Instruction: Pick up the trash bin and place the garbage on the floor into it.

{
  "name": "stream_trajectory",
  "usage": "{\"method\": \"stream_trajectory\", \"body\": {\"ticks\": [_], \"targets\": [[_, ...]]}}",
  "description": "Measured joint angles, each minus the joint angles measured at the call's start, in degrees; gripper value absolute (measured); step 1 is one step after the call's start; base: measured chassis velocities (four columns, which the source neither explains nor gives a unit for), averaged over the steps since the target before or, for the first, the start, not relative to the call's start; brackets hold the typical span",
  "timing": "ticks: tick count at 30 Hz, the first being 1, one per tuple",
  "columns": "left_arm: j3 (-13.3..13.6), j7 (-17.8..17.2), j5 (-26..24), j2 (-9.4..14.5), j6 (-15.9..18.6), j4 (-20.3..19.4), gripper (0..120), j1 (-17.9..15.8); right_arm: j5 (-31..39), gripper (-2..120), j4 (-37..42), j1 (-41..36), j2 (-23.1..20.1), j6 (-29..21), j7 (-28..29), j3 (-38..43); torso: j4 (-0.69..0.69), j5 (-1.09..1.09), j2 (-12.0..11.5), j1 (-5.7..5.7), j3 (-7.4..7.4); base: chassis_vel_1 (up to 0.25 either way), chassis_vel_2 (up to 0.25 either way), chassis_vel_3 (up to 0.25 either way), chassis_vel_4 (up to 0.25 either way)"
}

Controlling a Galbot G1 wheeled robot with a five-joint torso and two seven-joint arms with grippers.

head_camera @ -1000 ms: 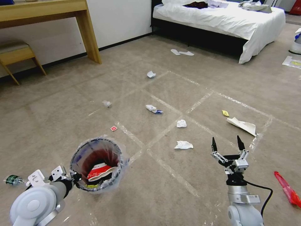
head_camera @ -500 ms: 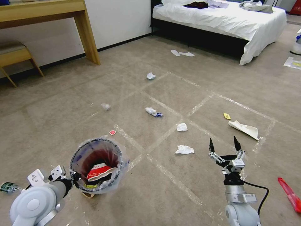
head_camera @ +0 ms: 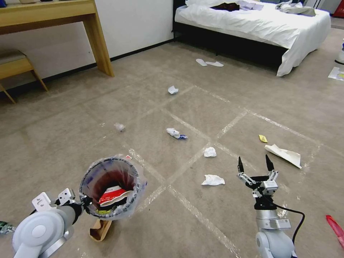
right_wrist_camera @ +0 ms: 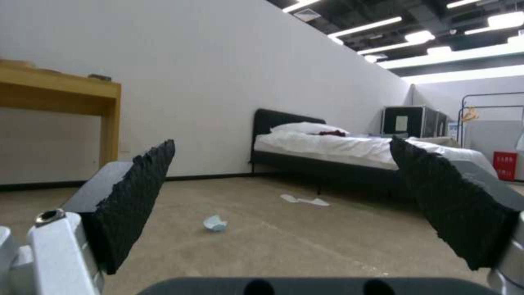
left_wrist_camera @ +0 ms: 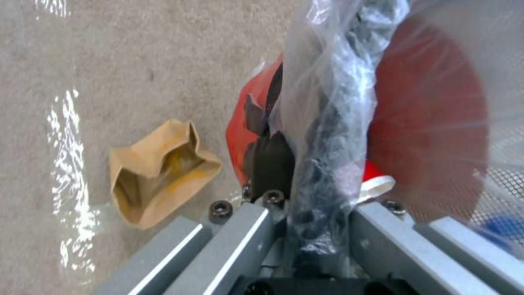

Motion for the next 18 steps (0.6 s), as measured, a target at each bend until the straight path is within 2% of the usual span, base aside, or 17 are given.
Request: {"method": "stream_trajectory", "body": {"ticks": [18], "targets": [[0.56,0.30,0.04,0.28,-0.05,0.69,0,-0.21,0.69,100,-0.59,0.48,-0.36,0.05,0.02,0.03,0.00,0.00,0.00,-0.01,0.00,-0.107,0.104,0.111,-0.111]]}}
